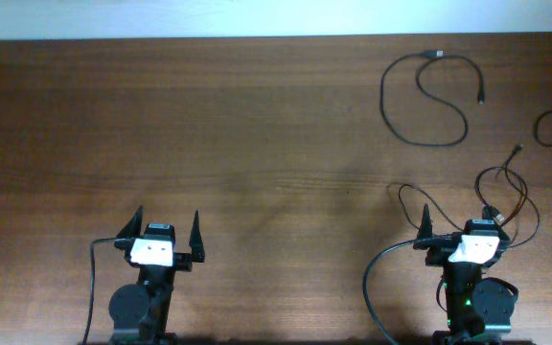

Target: Untangle cables

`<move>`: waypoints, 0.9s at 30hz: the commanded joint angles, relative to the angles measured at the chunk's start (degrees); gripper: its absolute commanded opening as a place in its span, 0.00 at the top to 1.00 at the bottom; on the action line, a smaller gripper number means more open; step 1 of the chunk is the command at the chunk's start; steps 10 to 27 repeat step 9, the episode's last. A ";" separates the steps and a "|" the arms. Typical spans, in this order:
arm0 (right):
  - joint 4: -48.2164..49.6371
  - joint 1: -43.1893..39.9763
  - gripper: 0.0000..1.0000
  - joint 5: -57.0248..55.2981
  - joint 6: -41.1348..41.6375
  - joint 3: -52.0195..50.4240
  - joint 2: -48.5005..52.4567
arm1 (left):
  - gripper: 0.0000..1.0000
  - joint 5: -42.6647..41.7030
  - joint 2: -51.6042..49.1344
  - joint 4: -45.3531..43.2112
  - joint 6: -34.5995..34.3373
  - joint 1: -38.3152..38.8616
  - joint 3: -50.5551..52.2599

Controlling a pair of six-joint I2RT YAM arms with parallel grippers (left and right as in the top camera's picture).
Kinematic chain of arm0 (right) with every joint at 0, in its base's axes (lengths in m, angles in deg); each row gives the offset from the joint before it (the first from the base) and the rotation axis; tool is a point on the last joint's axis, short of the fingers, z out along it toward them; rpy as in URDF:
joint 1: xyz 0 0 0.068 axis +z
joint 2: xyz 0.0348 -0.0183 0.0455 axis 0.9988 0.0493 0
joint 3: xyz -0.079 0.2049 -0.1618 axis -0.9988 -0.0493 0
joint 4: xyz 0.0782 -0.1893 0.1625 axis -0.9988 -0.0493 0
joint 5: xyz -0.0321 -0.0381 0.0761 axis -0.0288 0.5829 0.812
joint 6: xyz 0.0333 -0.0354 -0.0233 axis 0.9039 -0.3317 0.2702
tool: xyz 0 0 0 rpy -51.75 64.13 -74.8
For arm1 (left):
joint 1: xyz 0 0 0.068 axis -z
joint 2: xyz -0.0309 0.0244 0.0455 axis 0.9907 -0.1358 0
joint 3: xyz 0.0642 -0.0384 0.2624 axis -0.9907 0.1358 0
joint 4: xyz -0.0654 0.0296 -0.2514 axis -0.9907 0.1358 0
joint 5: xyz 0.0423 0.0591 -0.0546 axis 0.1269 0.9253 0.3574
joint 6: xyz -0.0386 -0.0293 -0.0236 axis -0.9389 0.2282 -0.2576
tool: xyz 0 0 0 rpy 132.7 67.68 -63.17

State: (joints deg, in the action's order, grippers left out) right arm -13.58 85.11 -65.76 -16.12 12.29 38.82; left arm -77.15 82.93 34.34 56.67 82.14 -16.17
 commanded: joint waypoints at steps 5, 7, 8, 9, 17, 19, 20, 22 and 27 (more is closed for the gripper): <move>-0.22 -0.26 0.02 0.11 0.66 -0.52 -0.28 | 0.01 0.61 0.39 0.33 1.16 0.11 0.17; -0.22 -0.26 0.02 0.11 0.66 -0.52 -0.28 | 0.01 0.59 0.39 0.33 1.16 0.11 0.17; -0.20 -0.26 0.02 0.11 0.66 -0.52 -0.28 | 0.01 0.59 0.39 0.33 1.16 0.11 0.17; -0.22 -0.26 0.02 0.11 0.66 -0.52 -0.28 | 0.01 0.59 0.39 0.33 1.16 0.11 0.17; -0.22 -0.26 0.02 0.11 0.66 -0.52 -0.28 | 0.01 0.59 0.39 0.33 1.16 0.11 0.17; -0.22 -0.26 0.02 0.11 0.66 -0.52 -0.28 | 0.01 0.59 0.39 0.33 1.16 0.11 0.17; -0.22 -0.26 0.02 0.11 0.66 -0.52 -0.28 | 0.01 0.59 0.39 0.33 1.16 0.11 0.17; -0.22 -0.26 0.02 0.11 0.66 -0.52 -0.28 | 0.01 0.59 0.39 0.33 1.16 0.11 0.17; -0.22 -0.26 0.02 0.11 0.66 -0.52 -0.28 | 0.01 0.59 0.39 0.33 1.16 0.11 0.17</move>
